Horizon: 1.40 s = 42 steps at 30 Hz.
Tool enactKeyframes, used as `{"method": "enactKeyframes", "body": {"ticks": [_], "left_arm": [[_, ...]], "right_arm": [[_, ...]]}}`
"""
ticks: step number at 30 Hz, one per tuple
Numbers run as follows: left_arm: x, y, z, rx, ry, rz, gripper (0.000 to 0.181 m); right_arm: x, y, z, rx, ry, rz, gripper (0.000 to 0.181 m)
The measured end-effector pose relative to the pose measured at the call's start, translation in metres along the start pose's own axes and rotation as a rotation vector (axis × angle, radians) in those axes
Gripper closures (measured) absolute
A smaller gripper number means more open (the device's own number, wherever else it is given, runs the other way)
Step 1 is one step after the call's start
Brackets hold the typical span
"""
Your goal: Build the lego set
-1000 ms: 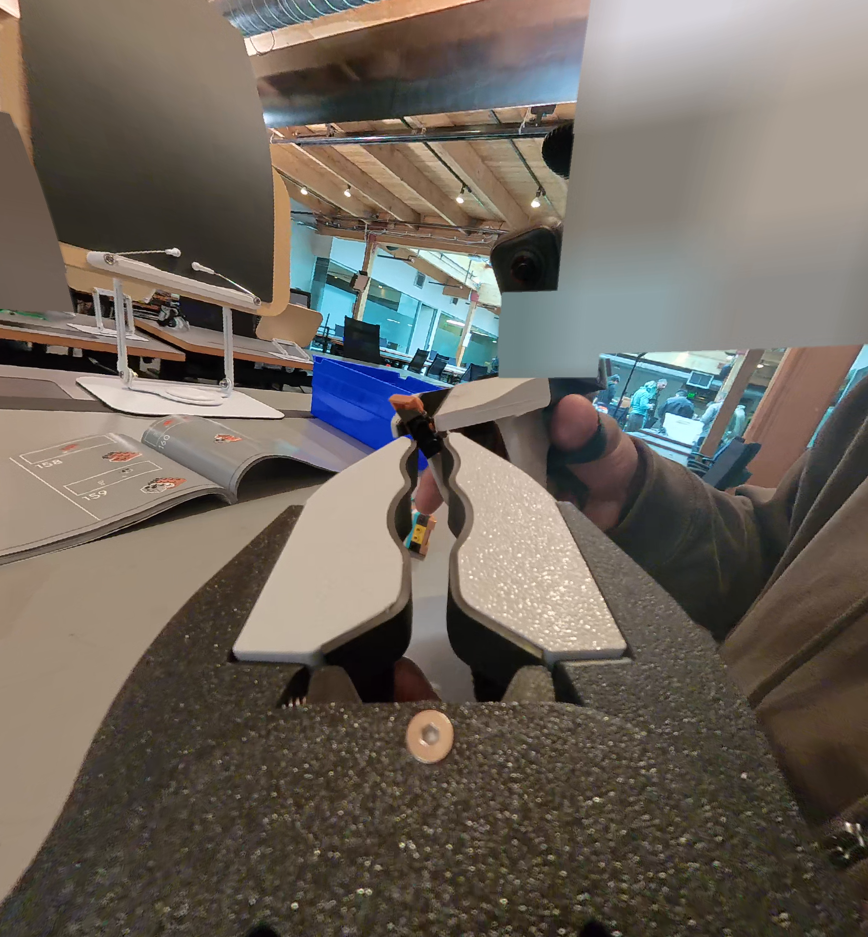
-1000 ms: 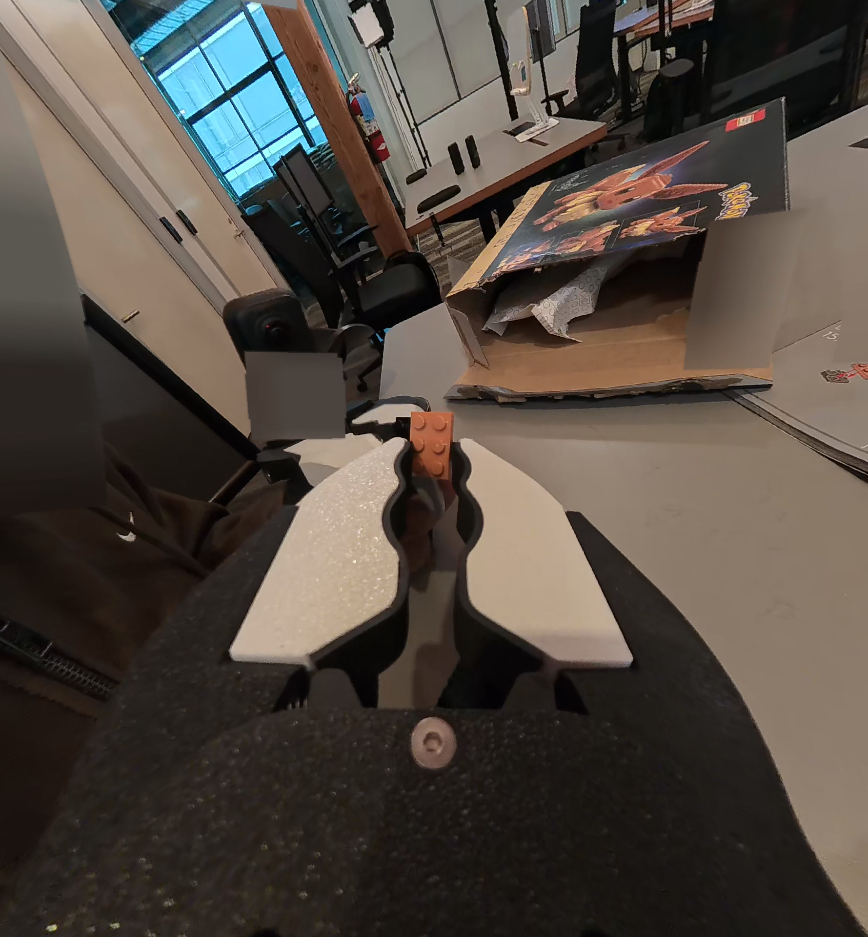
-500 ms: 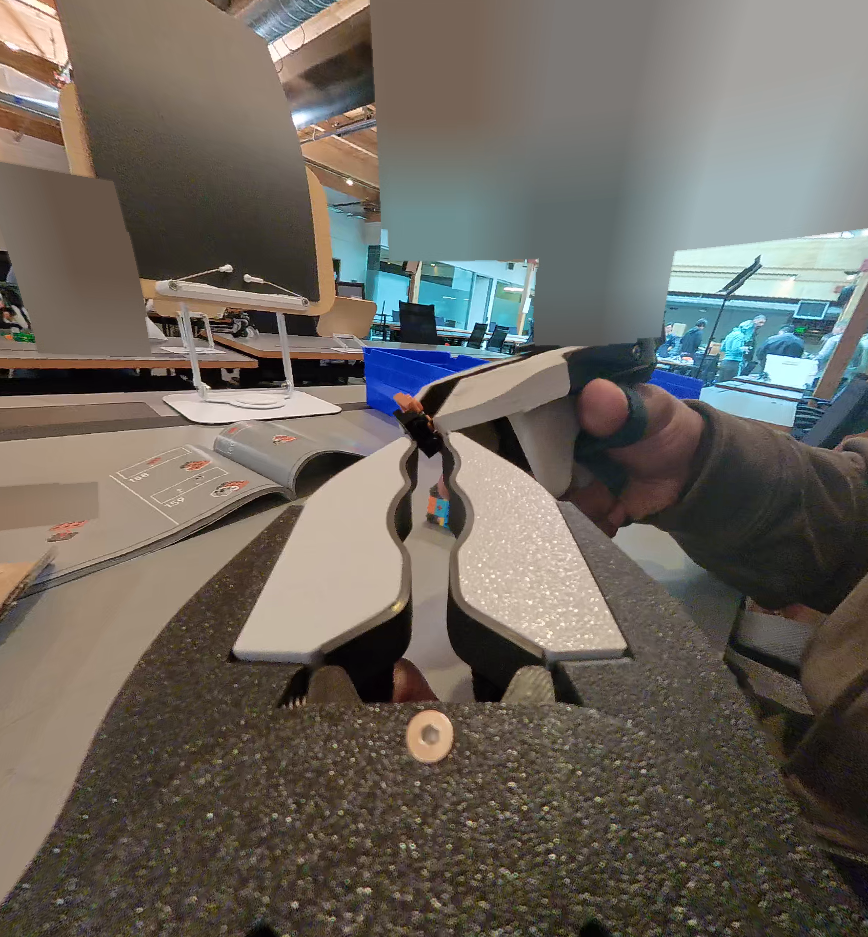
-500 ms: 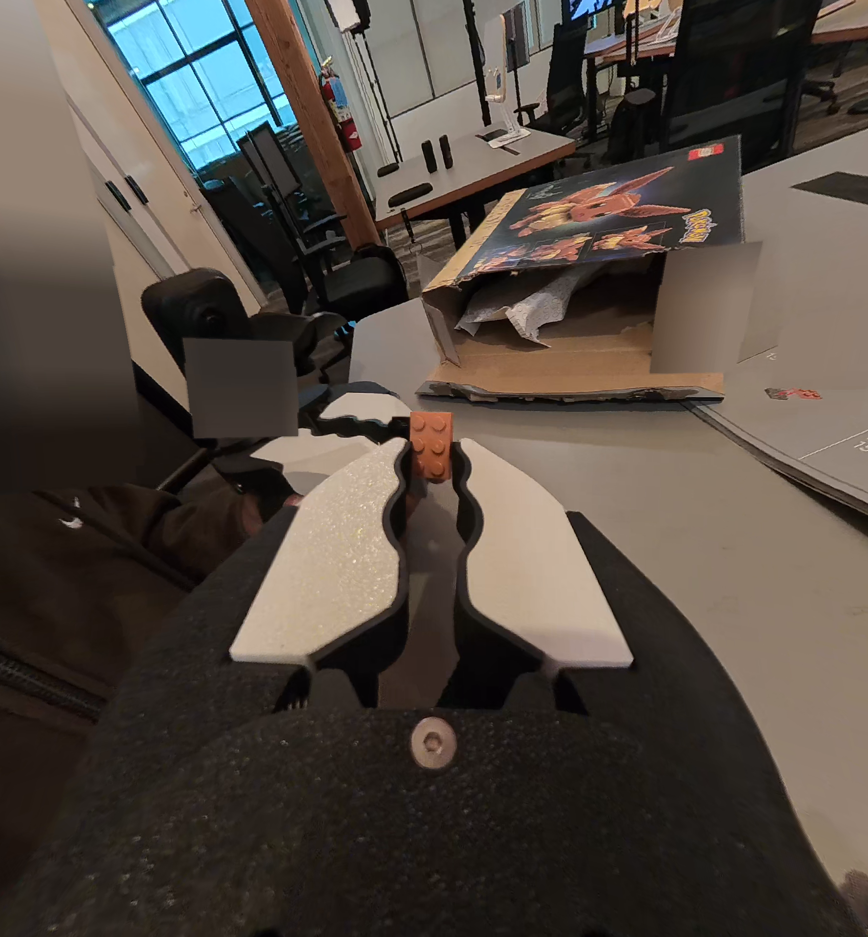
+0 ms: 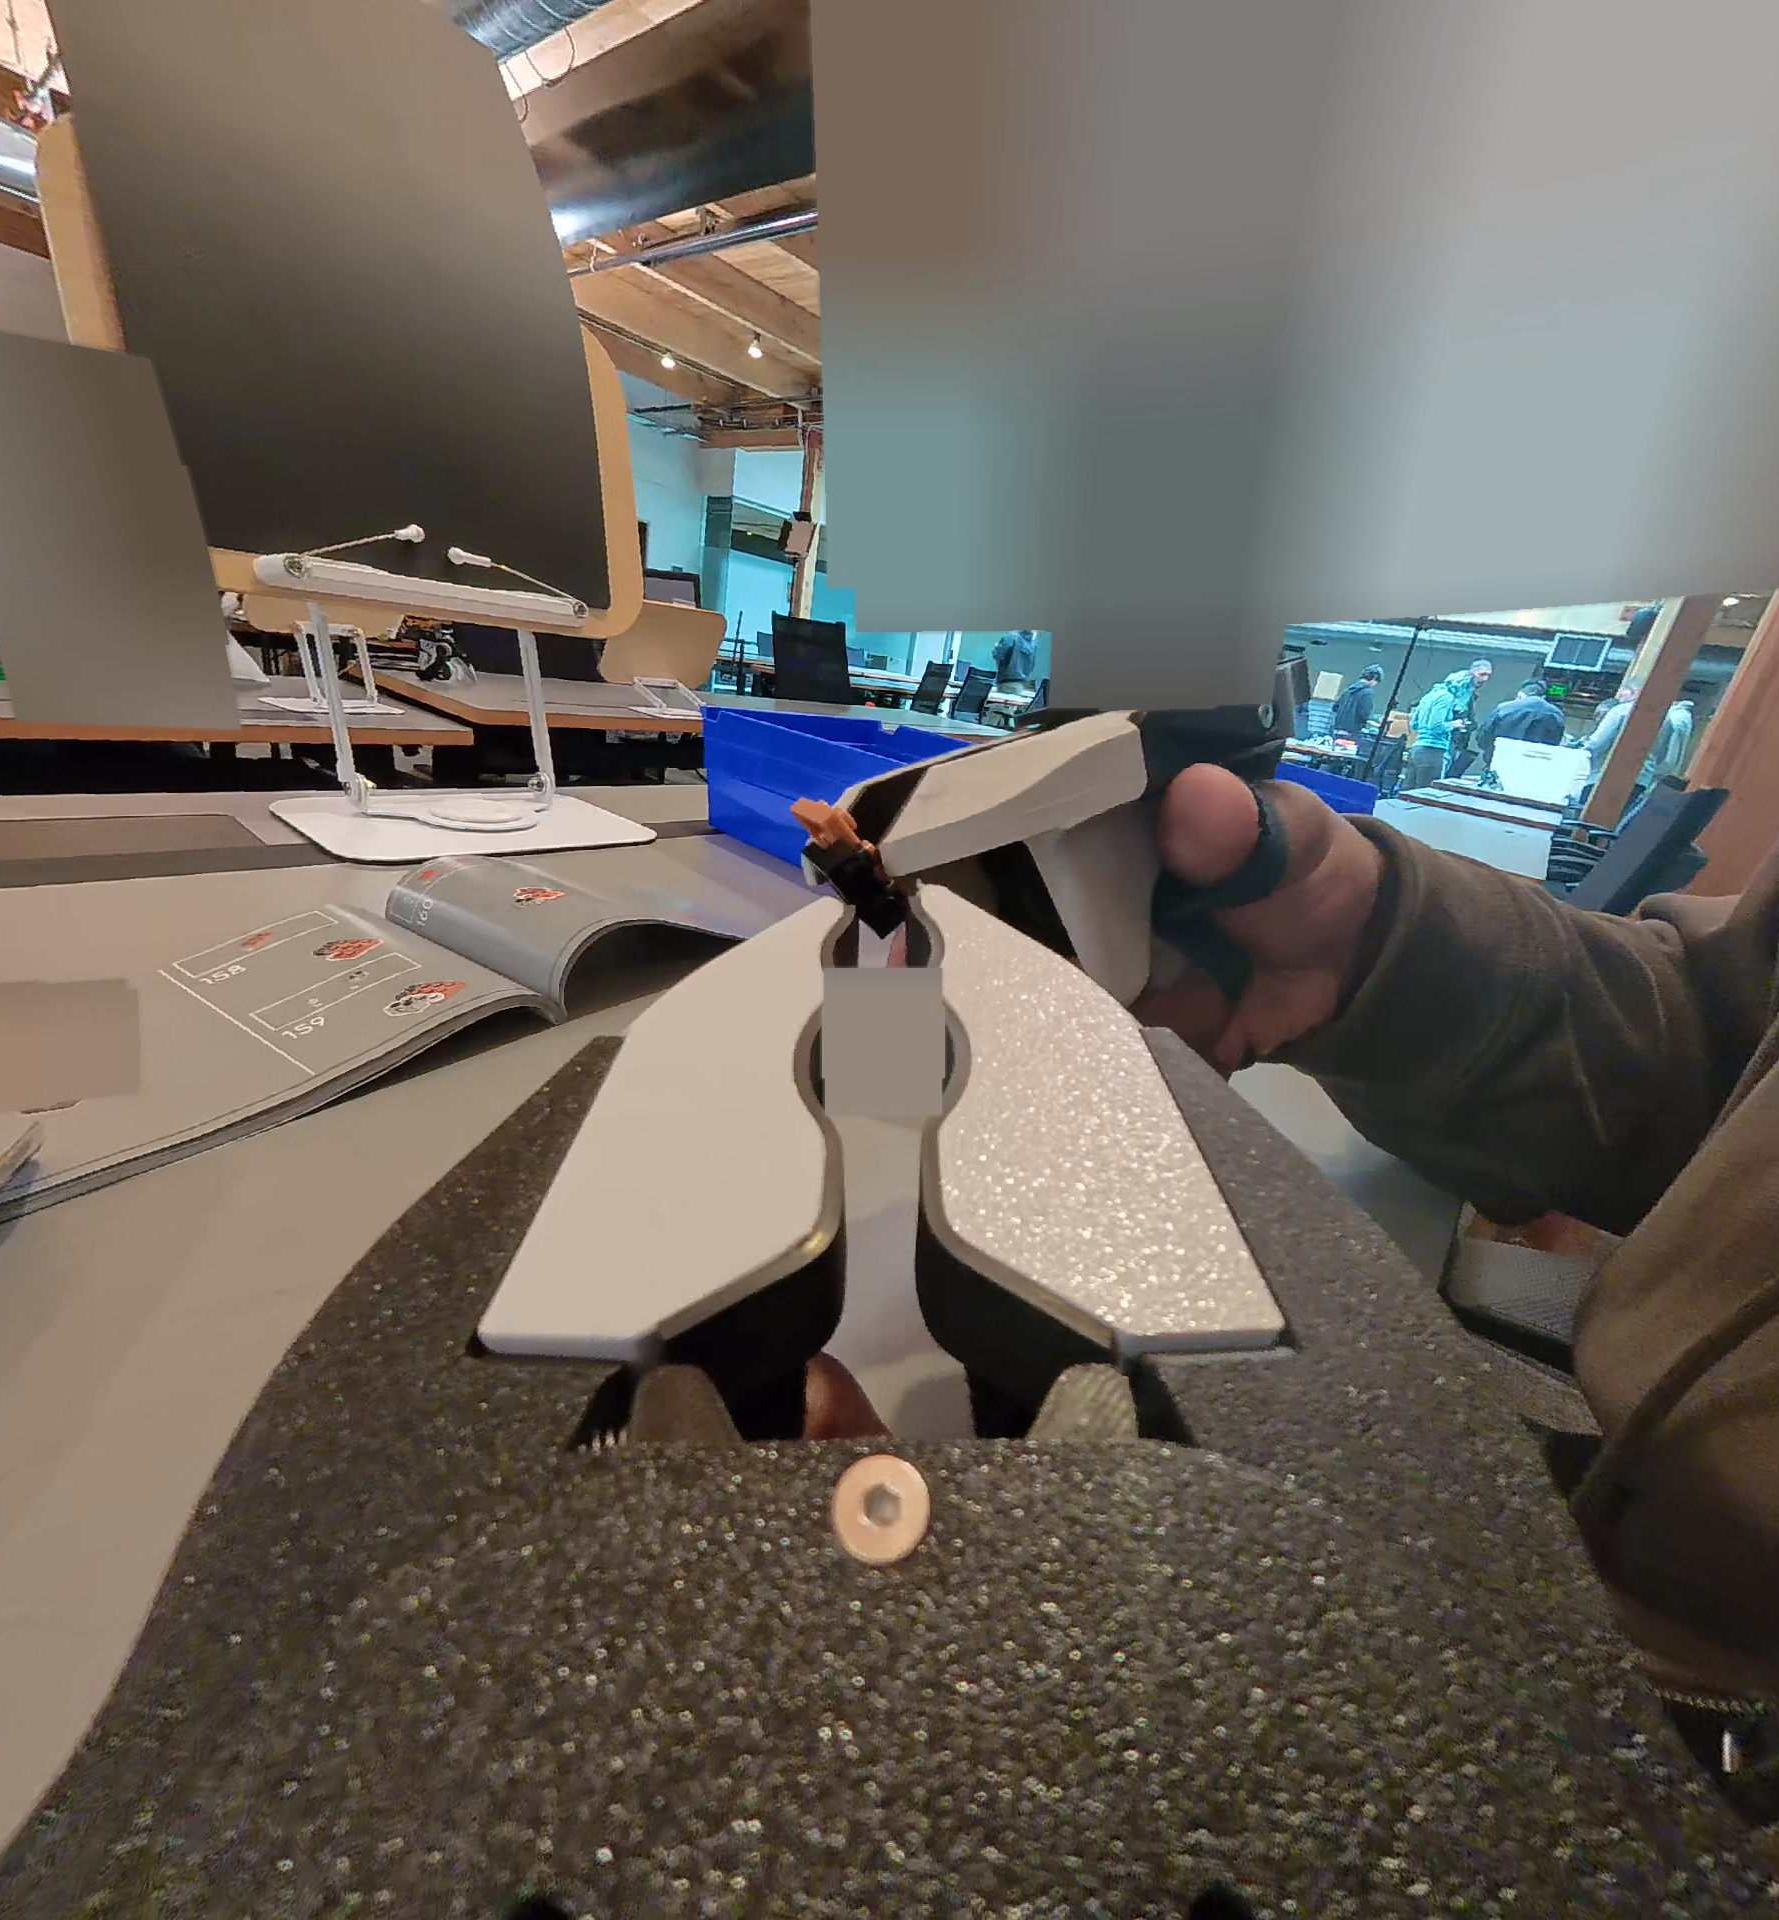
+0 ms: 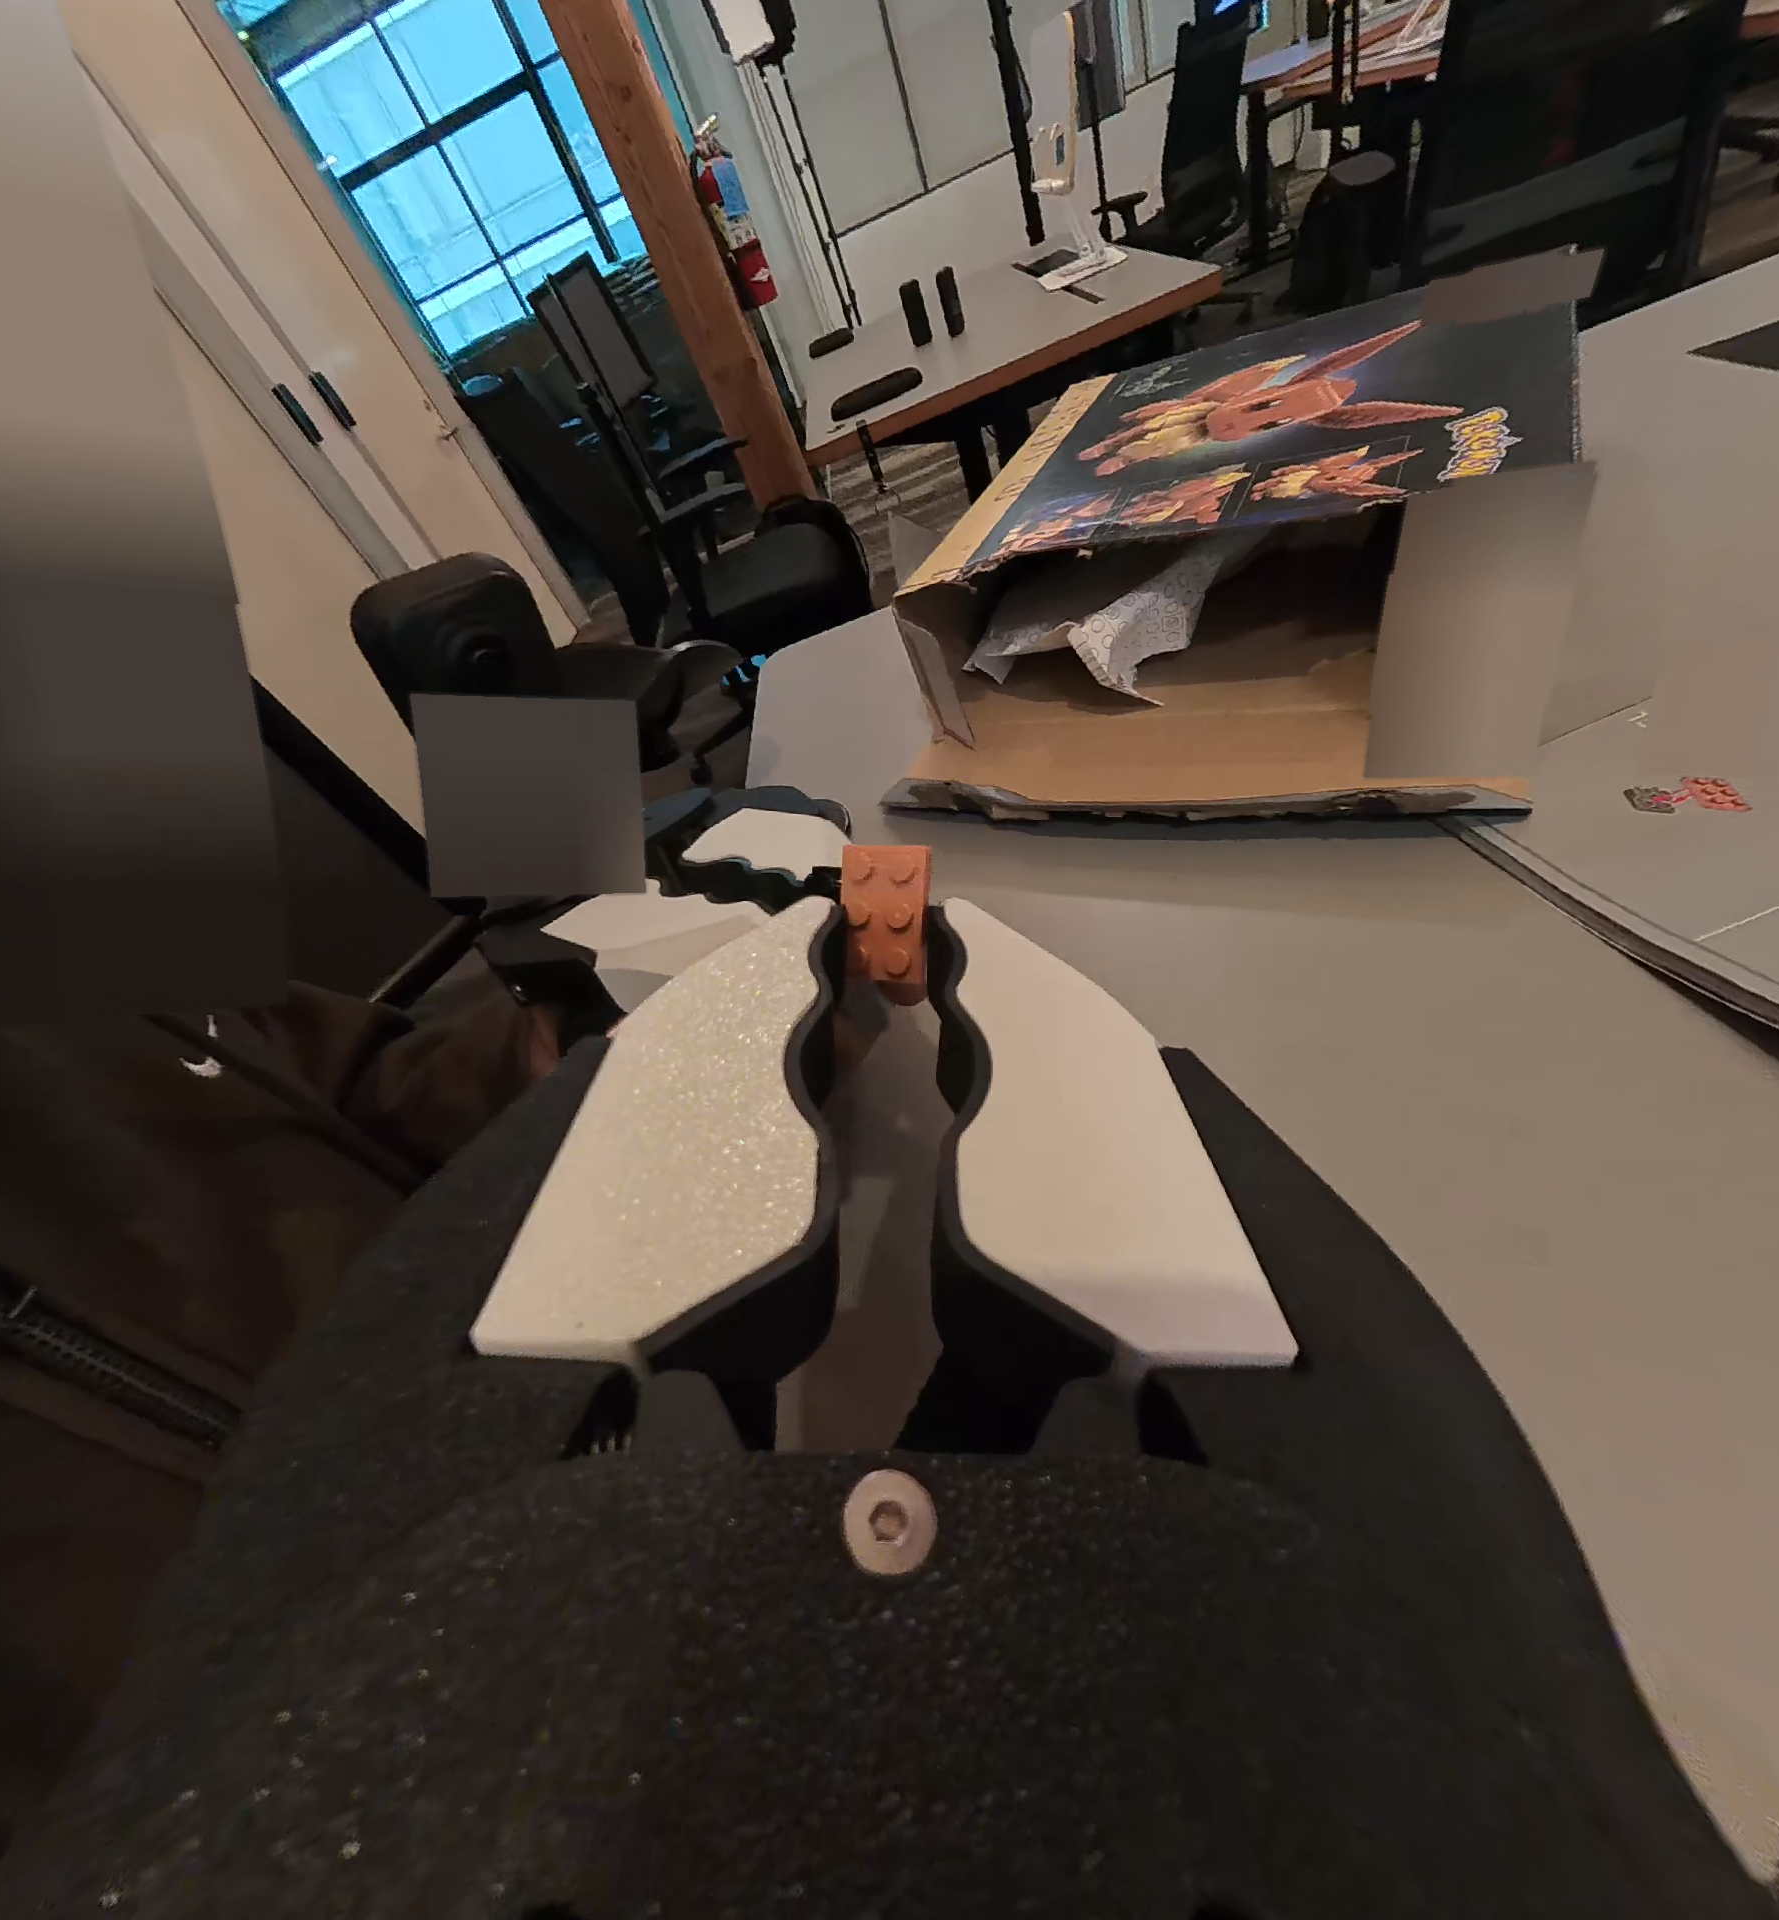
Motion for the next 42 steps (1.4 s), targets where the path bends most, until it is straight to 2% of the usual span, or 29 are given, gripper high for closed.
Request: {"method": "enactKeyframes", "body": {"ticks": [23,34,42], "left_arm": [[0.0011,0.0025,0.0047,0.050,0.050,-0.041,0.173],[0.0017,0.0048,0.0055,0.086,0.059,-0.073,0.173],[0.0014,0.0053,0.0036,0.062,0.041,-0.065,0.173]], "right_arm": [[-0.0001,-0.0062,0.0021,-0.013,0.054,0.018,0.168],[0.0025,-0.0077,0.0011,-0.153,0.083,0.075,0.168],[0.0033,-0.0075,0.0003,-0.035,0.068,0.034,0.168]]}}
Point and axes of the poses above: each gripper's, where its closed fingertips meet, x back along the fingers, z out of its top, y = z × x across the jaws, the point moved 2 cm from there along x, back along the fingers, and after that the axes turned 15 degrees about y, right-handed, at the moved point
